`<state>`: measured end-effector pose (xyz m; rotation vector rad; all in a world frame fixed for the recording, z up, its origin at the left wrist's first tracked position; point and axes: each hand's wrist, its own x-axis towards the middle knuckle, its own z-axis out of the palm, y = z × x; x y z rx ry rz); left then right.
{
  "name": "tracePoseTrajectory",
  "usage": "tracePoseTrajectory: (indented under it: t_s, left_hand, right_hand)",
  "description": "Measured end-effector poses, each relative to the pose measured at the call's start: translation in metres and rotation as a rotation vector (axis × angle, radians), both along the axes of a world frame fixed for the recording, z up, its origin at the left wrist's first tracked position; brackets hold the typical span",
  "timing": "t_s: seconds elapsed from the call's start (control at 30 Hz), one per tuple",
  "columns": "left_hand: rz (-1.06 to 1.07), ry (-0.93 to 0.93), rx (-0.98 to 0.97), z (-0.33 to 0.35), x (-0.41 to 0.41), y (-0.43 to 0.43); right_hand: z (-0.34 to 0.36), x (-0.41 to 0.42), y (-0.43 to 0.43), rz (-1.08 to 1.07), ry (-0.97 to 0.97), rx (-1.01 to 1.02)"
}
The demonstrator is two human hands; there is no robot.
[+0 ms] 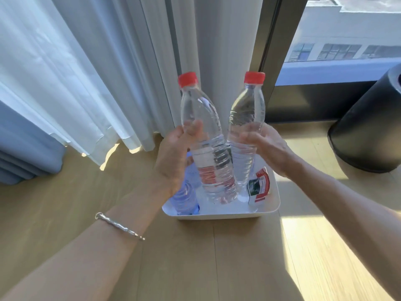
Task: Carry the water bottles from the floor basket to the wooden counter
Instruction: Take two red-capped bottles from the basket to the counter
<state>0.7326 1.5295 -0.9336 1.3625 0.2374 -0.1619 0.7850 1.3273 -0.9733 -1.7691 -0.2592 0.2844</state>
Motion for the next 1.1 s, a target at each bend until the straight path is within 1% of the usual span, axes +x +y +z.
tracePoseTrajectory:
  t_s: [0.1,0.13,0.2,0.23,0.37,0.5,0.63,0.8,0.87,0.97,1.1]
  left_hand:
    - [-0.004,0.039,-0.212,0.009,0.005,0.008]
    - [-0.007,0.062,-0.247,0.010,0.006,0.011]
    - [-0.033,0.096,-0.285,0.010,0.005,0.014]
    - [-0.044,0.106,-0.299,0.011,0.004,0.015]
    - [-0.069,0.111,-0.333,0.016,-0.005,0.013]
    - [-0.014,0.076,-0.217,0.019,-0.006,0.016]
    - [0.050,0.087,-0.253,0.020,-0.002,0.021]
    - [0.063,0.084,-0.251,0.017,0.004,0.021]
    - [0.054,0.088,-0.232,0.015,0.005,0.020]
    - [0.037,0.105,-0.199,0.012,0.004,0.018]
    - [0.040,0.136,-0.242,0.007,0.006,0.018]
  right_hand:
    - [0.013,0.000,0.013,-0.008,0.127,0.252]
    - [0.016,-0.001,0.017,-0.010,0.191,0.317]
    - [0.021,-0.005,0.024,-0.024,0.289,0.381]
    - [0.023,-0.007,0.027,-0.025,0.303,0.389]
    - [0.023,-0.010,0.037,-0.035,0.265,0.317]
    - [0.017,-0.008,0.027,0.024,0.267,0.332]
    - [0.016,-0.004,0.010,0.192,0.318,0.356]
    - [0.022,-0.004,0.007,0.290,0.433,0.339]
    - [0.026,-0.006,0.008,0.326,0.451,0.343]
    - [0.026,-0.006,0.008,0.337,0.436,0.290]
    - [0.021,-0.008,0.010,0.376,0.441,0.165]
